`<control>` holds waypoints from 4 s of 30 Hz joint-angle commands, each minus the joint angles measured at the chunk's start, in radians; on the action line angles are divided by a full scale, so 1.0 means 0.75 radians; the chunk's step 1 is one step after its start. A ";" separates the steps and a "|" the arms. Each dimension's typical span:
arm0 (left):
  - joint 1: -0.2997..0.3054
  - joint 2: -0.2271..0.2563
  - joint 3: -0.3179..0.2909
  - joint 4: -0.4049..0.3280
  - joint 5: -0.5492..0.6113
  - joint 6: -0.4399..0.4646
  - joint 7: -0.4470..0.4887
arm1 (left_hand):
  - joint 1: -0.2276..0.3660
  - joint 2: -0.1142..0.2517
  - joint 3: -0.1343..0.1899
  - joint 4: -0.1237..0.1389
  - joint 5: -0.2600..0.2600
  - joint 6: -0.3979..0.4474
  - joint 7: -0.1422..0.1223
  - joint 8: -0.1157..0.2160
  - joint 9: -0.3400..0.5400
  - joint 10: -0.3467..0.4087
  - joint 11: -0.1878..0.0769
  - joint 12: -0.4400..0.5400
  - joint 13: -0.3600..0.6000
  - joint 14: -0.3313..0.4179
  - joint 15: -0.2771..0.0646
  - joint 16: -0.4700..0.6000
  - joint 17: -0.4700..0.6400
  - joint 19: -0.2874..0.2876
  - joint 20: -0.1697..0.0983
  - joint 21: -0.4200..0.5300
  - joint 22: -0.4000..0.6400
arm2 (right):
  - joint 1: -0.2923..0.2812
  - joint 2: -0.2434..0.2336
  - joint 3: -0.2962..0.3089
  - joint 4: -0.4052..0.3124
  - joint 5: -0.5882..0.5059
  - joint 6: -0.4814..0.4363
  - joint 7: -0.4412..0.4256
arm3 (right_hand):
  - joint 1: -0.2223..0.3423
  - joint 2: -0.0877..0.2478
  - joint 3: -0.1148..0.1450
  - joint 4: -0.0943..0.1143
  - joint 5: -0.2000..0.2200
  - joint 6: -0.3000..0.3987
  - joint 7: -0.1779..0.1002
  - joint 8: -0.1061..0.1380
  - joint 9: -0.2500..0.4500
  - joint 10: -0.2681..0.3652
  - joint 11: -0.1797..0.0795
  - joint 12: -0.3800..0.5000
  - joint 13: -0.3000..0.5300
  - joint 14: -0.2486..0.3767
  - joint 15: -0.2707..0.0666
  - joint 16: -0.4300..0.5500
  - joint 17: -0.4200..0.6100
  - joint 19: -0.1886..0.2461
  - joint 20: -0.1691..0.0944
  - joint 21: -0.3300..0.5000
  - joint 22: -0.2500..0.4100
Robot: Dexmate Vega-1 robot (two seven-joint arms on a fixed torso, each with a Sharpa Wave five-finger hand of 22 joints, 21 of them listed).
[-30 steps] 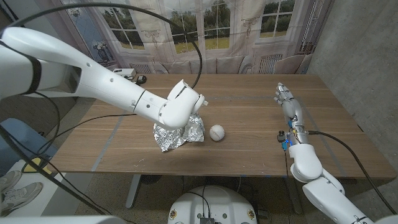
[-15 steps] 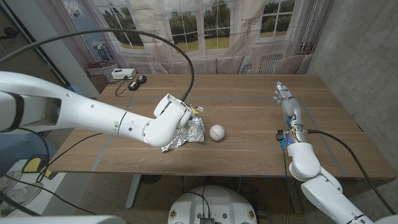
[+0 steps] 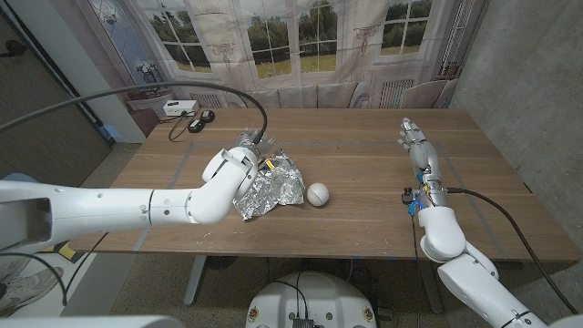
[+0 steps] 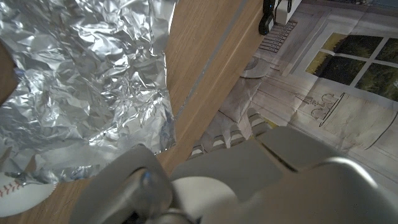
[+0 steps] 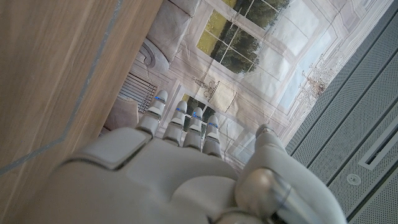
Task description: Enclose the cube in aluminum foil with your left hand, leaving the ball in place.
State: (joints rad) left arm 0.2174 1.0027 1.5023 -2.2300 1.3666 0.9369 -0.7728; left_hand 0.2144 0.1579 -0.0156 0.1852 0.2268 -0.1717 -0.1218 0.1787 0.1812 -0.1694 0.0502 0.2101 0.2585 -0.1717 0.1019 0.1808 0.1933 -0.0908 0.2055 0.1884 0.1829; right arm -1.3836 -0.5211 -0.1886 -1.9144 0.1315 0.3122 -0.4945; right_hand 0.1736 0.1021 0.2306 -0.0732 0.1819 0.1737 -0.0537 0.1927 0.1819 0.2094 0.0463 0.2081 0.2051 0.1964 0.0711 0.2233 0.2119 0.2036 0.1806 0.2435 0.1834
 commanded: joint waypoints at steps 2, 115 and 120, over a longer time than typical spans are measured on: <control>1.209 -0.002 -0.901 0.034 -0.101 -0.261 1.224 | -0.079 0.025 0.009 0.002 -0.012 -0.241 0.013 -0.007 0.005 -0.189 0.008 -0.016 -0.011 -0.145 0.013 -0.002 0.001 -0.056 0.005 -0.006 0.003 | 0.022 0.012 -0.025 0.002 -0.016 -0.014 -0.018 | 0.001 0.005 0.007 0.011 0.012 0.009 0.002 0.007 0.003 0.007 -0.007 0.004 0.001 0.010 0.000 0.010 0.002 0.010 0.000 -0.009 0.007; 1.317 -0.126 -1.150 0.017 -0.608 -0.251 1.114 | 0.000 0.010 0.257 -0.147 -0.018 0.033 -0.067 0.002 -0.001 0.049 -0.083 -0.016 -0.082 0.014 -0.075 -0.007 -0.018 0.083 -0.015 0.000 -0.002 | -0.014 0.040 -0.007 -0.026 -0.167 0.061 -0.053 | -0.043 -0.030 -0.004 0.022 0.017 0.093 0.001 0.005 0.003 0.044 -0.003 0.007 -0.002 -0.027 -0.036 -0.010 -0.010 0.002 -0.040 -0.029 0.006; 1.311 -0.137 -1.141 0.034 -0.622 -0.248 1.099 | -0.018 -0.011 0.246 -0.135 -0.018 0.027 -0.068 0.002 -0.001 0.045 -0.083 -0.015 -0.082 0.012 -0.074 -0.003 -0.018 0.086 -0.013 0.004 -0.002 | -0.007 0.039 -0.010 -0.026 -0.169 0.050 -0.052 | -0.044 -0.030 -0.004 0.022 0.017 0.093 0.001 0.005 0.003 0.046 -0.002 0.007 -0.002 -0.025 -0.034 -0.010 -0.010 0.004 -0.040 -0.029 0.006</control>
State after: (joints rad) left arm 1.2274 0.9105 0.6313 -2.2319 0.9274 0.7761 0.0916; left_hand 0.2131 0.1538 0.1692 0.0720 0.2086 -0.1438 -0.1680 0.1742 0.1796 -0.1237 -0.0098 0.1994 0.1952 -0.1519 0.0429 0.1734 0.1746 -0.0238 0.1928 0.1885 0.1792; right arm -1.3924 -0.4931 -0.1936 -1.9352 0.0067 0.3556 -0.5293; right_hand 0.1431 0.0794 0.2291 -0.0555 0.1895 0.2341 -0.0535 0.1971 0.1819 0.2346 0.0428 0.2081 0.2002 0.1642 0.0463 0.2118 0.2046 0.1949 0.1538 0.2191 0.1834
